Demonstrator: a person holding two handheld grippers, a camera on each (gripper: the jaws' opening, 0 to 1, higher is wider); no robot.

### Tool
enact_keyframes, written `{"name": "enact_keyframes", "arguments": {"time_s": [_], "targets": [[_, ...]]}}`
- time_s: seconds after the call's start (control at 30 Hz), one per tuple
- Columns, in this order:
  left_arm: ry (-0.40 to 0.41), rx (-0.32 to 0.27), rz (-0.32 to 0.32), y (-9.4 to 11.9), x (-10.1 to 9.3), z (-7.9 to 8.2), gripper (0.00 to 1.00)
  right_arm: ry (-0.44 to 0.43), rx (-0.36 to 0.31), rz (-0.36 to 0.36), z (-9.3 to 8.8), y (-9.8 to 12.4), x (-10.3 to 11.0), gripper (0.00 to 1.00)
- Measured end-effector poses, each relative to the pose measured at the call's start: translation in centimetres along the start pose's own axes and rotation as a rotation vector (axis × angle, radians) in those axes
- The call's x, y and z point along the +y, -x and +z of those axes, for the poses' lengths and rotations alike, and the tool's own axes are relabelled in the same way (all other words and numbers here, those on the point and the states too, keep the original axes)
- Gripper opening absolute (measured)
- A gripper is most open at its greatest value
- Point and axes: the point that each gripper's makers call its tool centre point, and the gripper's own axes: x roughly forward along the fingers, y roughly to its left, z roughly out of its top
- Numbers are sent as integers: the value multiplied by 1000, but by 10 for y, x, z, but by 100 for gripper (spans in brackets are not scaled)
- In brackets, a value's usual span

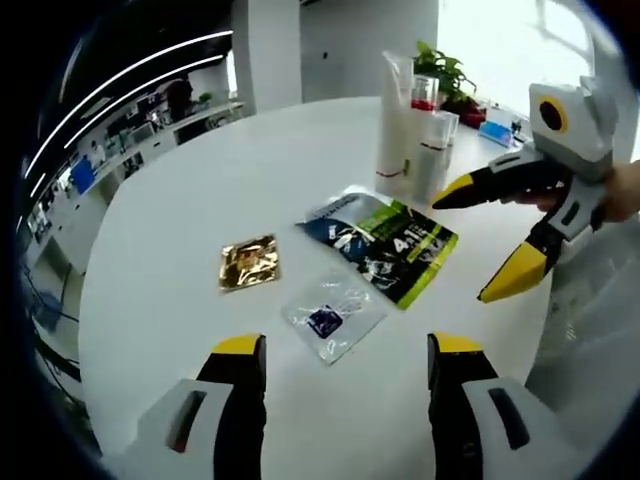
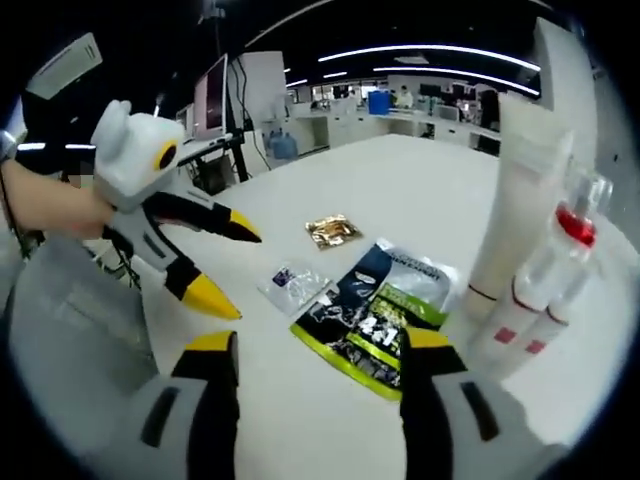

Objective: Arrange the skincare products in the storage area until every visible bottle or jar stands upright without overlapping.

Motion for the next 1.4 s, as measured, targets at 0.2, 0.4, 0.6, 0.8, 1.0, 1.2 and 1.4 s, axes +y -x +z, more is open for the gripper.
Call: {"name": "enact_keyframes", "arguments": {"time_s": [0.2,0.4,0.6,0.8,1.0,1.2,1.4], "targets": [[23,-6,-6,8,-6,-1,72,-31,-16,-36,-5,19,-7,72],[36,-7,-13,17,-11,-2,78,-58,-38,-73,-6,39,-16,77],[73,-14,-16,29,-16,-3,83,-83,-65,-116,-3,58,-27,82],[115,-27,-4,38,-14,-6,87,-108,-86,-151,-3,74,-34,88],[136,-35,6,48,-15,-7,93,-133,-95,-173,-10,87,-37,95],[137,-26,10,52,-14,-9,97,-149,-102,-180,-15,94,-38,100],[106,-6,-6,54,-15,-7,97,-159,-116,-194,-13,95,-41,100]]}}
